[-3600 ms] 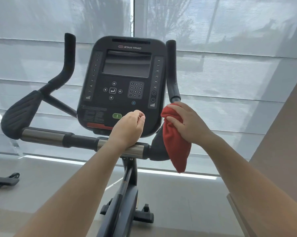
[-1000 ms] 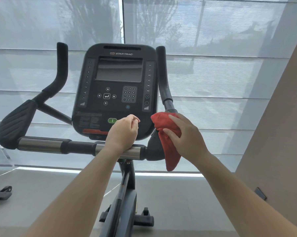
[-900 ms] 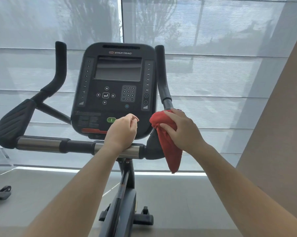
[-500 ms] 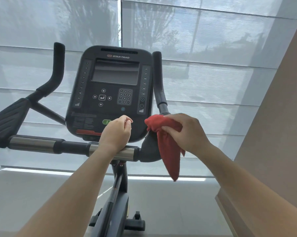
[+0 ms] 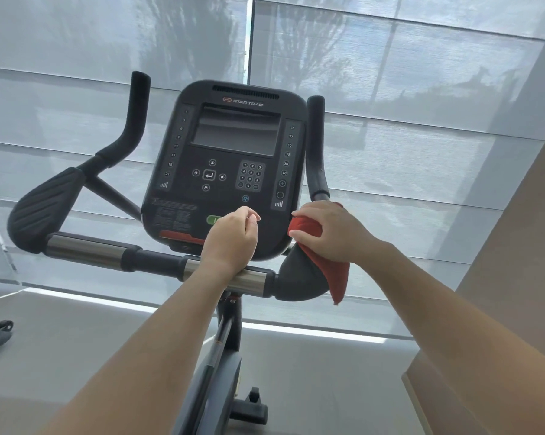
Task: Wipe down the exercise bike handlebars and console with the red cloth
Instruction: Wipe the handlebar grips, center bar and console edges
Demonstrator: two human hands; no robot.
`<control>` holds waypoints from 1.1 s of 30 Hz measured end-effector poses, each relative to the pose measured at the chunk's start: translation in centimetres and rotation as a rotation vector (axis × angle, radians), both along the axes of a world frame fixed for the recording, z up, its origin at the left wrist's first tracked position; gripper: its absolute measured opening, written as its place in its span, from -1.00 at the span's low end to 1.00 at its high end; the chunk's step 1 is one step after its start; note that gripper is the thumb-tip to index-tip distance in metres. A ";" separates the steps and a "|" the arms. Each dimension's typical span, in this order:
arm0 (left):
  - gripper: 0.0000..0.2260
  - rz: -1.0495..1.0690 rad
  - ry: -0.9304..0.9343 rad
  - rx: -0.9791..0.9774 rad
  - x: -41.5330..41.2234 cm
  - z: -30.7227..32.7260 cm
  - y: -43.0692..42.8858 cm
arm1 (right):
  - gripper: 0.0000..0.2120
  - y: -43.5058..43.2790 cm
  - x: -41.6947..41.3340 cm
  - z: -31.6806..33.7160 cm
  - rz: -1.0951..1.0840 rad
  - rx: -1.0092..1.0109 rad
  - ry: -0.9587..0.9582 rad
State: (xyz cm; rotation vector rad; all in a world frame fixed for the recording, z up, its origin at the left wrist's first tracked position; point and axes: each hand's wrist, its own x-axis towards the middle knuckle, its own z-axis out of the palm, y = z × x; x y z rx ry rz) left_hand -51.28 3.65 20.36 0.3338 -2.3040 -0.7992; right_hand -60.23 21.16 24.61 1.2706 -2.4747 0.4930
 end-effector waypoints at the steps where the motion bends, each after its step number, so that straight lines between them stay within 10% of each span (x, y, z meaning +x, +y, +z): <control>1: -0.77 -0.001 0.001 -0.001 0.0 0.0 0.0 | -0.68 -0.2 0.0 -0.5 0.002 -0.002 0.022; 26: -0.78 0.018 0.002 0.042 0.4 0.2 0.1 | -0.81 0.6 3.4 -2.6 0.427 -0.060 0.022; 33: -0.77 0.019 -0.004 0.031 0.5 0.3 0.1 | -0.79 0.5 2.6 -2.6 0.203 -0.116 0.047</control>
